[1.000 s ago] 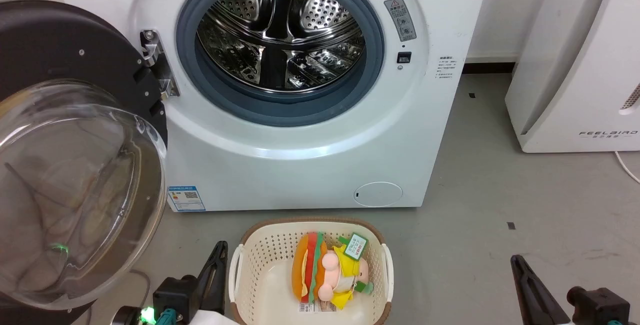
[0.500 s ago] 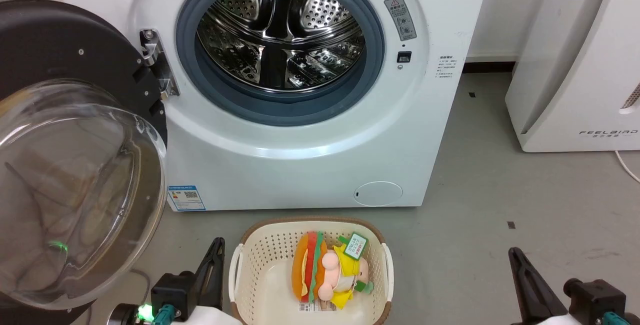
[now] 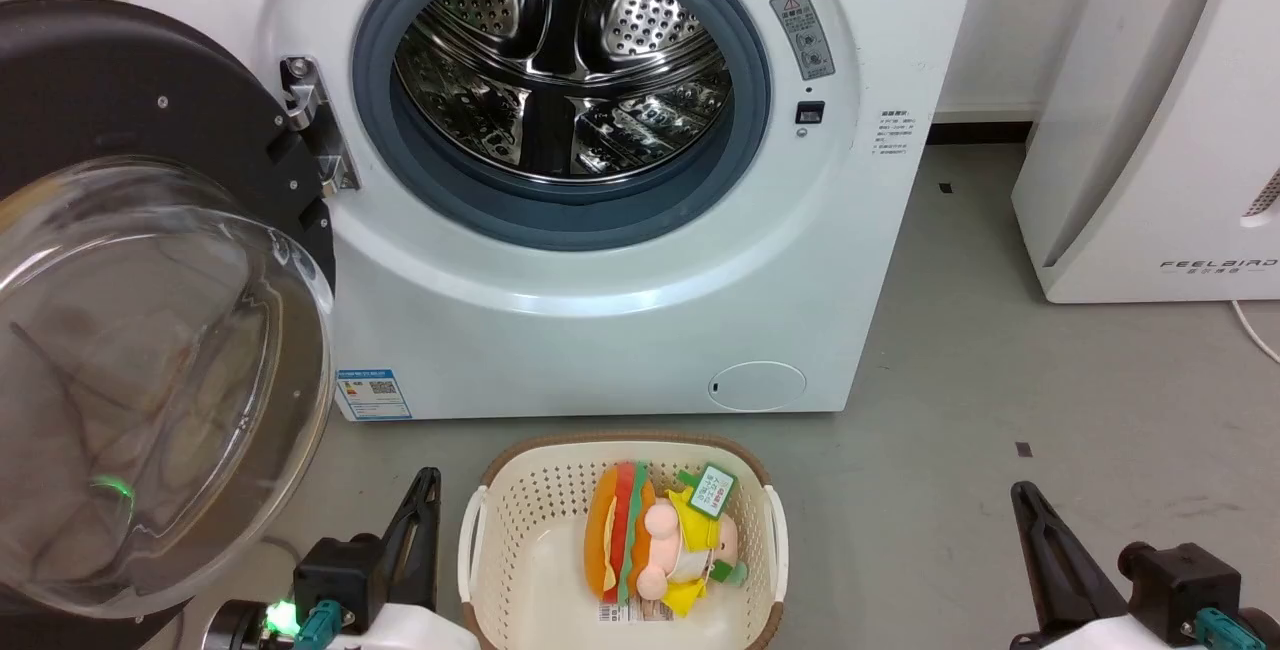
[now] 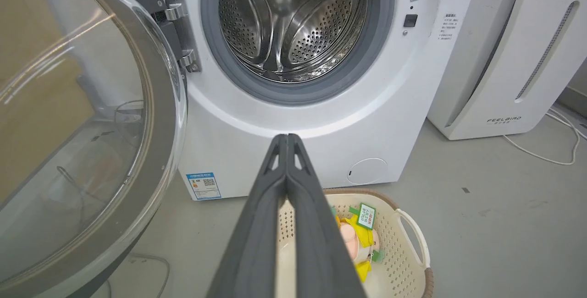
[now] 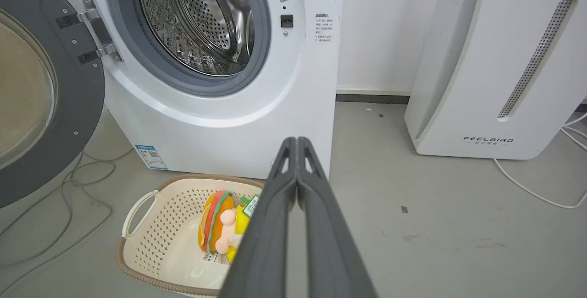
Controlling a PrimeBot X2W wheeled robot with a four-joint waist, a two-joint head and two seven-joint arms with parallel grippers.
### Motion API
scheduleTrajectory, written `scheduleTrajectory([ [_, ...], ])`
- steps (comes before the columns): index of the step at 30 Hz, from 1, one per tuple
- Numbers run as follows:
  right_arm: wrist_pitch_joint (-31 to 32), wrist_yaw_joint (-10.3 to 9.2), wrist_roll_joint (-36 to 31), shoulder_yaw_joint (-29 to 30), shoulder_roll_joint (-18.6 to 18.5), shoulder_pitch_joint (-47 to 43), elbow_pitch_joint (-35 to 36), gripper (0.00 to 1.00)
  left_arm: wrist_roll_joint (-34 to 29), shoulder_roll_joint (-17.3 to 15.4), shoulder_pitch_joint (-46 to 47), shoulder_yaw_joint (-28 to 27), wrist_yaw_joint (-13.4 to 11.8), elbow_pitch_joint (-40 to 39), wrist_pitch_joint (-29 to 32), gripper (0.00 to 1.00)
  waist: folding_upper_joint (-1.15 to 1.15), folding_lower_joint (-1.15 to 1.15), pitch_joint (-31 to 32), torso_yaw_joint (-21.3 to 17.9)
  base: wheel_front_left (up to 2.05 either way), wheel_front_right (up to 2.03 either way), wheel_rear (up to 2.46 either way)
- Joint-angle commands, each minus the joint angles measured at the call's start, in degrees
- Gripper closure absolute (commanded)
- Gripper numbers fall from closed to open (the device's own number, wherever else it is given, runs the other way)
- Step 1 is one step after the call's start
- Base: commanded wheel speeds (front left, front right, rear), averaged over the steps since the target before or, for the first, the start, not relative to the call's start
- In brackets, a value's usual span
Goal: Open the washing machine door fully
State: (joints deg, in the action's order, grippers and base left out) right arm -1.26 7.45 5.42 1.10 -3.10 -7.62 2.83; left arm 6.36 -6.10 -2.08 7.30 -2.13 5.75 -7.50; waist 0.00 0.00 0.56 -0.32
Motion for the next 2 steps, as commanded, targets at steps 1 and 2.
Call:
scheduleTrajectory([
  [1,0.1,0.01,-0.5,-0.1,0.1,1.0,-0.2,1.00,-0.6,0.3,0.9,-0.4,0.2,-0.4,0.3,1.00,0.00,0.00,0.0,0.0,0.00,0.00,0.00],
  [2,0.2,0.02,-0.5,-0.2,0.1,1.1,-0.2,1.00,-0.6,0.3,0.9,-0.5,0.2,-0.4,0.4,1.00,0.00,0.00,0.0,0.0,0.00,0.00,0.00],
])
